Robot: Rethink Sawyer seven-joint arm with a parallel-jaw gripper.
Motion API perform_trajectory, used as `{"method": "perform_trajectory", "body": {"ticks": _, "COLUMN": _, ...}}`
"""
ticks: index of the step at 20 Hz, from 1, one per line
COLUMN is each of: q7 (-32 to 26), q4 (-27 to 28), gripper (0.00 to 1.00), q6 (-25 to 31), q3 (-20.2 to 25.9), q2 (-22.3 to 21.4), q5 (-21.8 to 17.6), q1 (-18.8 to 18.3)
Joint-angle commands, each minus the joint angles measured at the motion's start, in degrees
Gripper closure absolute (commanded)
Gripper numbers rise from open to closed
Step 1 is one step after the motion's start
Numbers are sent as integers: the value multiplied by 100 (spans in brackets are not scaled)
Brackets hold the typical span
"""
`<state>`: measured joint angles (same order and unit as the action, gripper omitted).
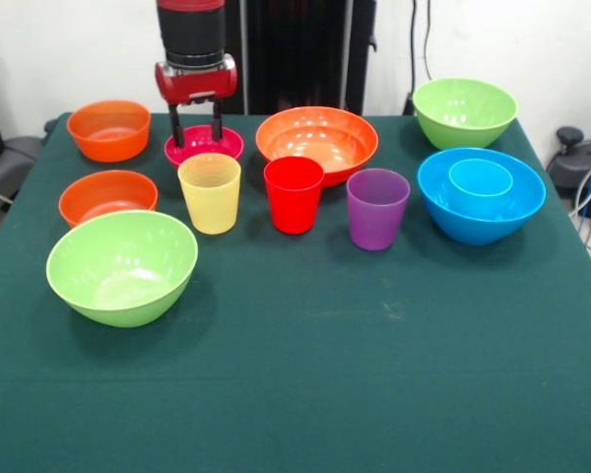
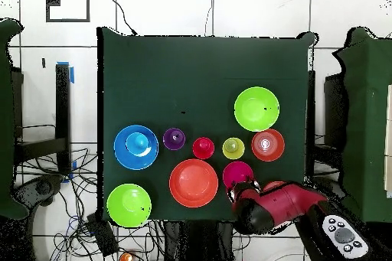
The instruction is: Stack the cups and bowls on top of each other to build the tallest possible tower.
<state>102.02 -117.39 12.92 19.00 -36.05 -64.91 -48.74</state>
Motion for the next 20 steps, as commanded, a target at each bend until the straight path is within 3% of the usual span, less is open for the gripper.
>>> {"method": "perform_trajectory", "body": {"ticks": 1, "q7": -200, "q4": 342, "gripper": 0, "q6": 557, "q3": 43, "q2": 124, "q5": 21, "q1": 293}}
{"method": "perform_trajectory", "body": {"ticks": 20, "q7": -620, "q4": 512, "gripper": 0, "q6": 682, "q3": 322, "q2": 180, "q5": 132, "q1": -108}}
